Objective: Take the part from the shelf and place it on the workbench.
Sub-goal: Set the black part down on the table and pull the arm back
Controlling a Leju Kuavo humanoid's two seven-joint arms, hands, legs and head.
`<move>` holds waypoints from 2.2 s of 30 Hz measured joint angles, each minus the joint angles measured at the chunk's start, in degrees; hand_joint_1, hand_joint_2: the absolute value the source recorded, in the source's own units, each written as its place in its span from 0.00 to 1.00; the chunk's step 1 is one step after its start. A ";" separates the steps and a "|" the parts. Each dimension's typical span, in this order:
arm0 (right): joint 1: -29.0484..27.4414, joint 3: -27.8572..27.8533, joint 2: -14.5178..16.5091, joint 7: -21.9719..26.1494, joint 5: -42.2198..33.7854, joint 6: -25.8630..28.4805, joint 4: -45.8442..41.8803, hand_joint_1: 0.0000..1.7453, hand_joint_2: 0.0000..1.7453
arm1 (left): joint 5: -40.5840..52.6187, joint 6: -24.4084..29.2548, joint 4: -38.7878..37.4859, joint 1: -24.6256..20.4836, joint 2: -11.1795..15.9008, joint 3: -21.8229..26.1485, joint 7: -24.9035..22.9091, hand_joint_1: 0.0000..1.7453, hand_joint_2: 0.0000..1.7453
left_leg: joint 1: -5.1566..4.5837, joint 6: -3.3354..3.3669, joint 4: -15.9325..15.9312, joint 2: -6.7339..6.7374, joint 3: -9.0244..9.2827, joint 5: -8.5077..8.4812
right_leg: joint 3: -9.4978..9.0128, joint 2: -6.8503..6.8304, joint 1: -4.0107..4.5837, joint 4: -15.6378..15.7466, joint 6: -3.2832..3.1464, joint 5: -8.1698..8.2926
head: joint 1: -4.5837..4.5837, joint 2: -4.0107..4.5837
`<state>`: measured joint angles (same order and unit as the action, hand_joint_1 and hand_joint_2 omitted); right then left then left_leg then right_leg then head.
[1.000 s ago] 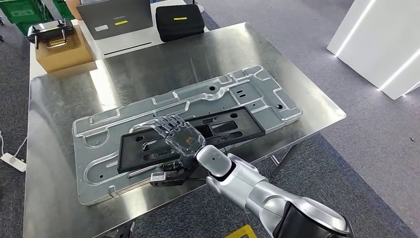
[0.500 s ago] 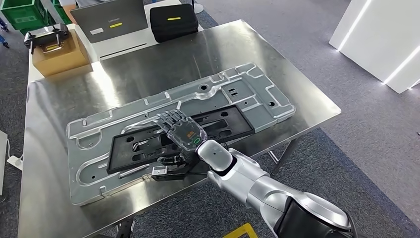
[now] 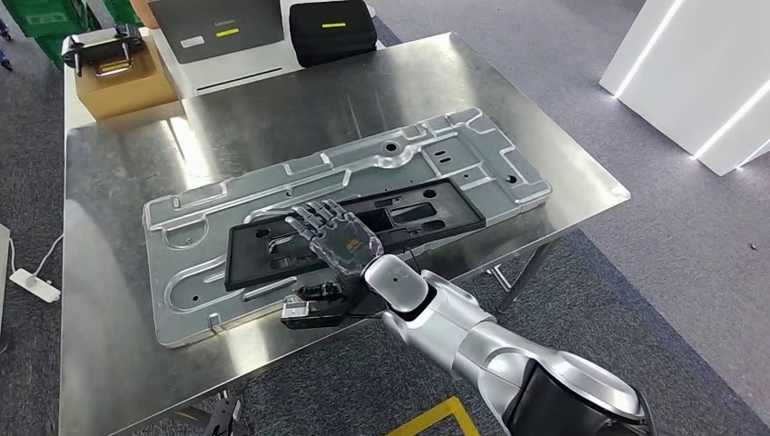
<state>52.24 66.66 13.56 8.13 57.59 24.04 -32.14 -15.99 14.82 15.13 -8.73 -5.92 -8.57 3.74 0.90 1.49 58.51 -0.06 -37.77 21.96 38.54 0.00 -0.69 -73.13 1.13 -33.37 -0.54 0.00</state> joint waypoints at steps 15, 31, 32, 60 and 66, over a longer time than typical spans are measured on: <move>0.53 0.02 0.38 -0.33 0.17 0.07 0.50 0.00 0.00 | -0.08 -0.79 0.02 0.45 -0.02 0.00 -0.63 0.00 0.00 | 0.27 -3.33 15.52 -0.17 -3.35 7.40 | -1.91 -0.47 0.51 15.28 -3.36 10.26 | -0.01 0.00; 0.64 0.02 0.31 -0.48 0.20 0.48 1.02 0.00 0.00 | -0.54 -0.86 0.02 0.39 -0.02 0.00 -0.72 0.00 0.00 | -0.31 0.07 -1.00 0.34 1.47 0.76 | 2.36 -0.20 0.34 -1.60 -0.47 4.15 | -0.10 0.00; 0.67 0.02 0.33 -0.48 0.20 0.49 1.03 0.00 0.00 | -0.56 -0.86 0.02 0.39 -0.02 -0.01 -0.72 0.00 0.00 | -0.37 -0.04 -0.91 0.33 0.75 0.17 | -0.72 -0.13 0.41 1.72 -0.86 5.17 | -0.10 0.00; -7.27 -11.55 -6.75 1.95 -17.97 1.64 2.03 0.00 0.00 | -6.19 0.49 -0.02 3.30 -0.58 0.11 1.23 0.00 0.00 | -0.19 0.44 -0.74 0.41 2.80 1.93 | 4.12 -0.06 0.06 -2.65 0.44 1.55 | -0.11 0.00; -9.70 -19.31 -8.86 3.44 -27.08 -1.20 2.60 0.00 0.00 | -9.45 0.62 -0.02 3.85 -0.57 1.71 1.33 0.00 0.00 | -0.34 -1.02 -0.38 0.26 -0.36 -1.18 | -9.88 -0.10 0.41 14.58 -0.83 2.80 | -0.06 0.00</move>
<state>42.54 47.36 4.70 11.56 30.51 22.84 -29.54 -25.45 15.45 15.11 -4.88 -6.50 -6.86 5.07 0.56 0.46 58.13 0.20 -38.13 20.79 28.66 -0.11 -0.28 -58.56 0.30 -30.57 -0.59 0.00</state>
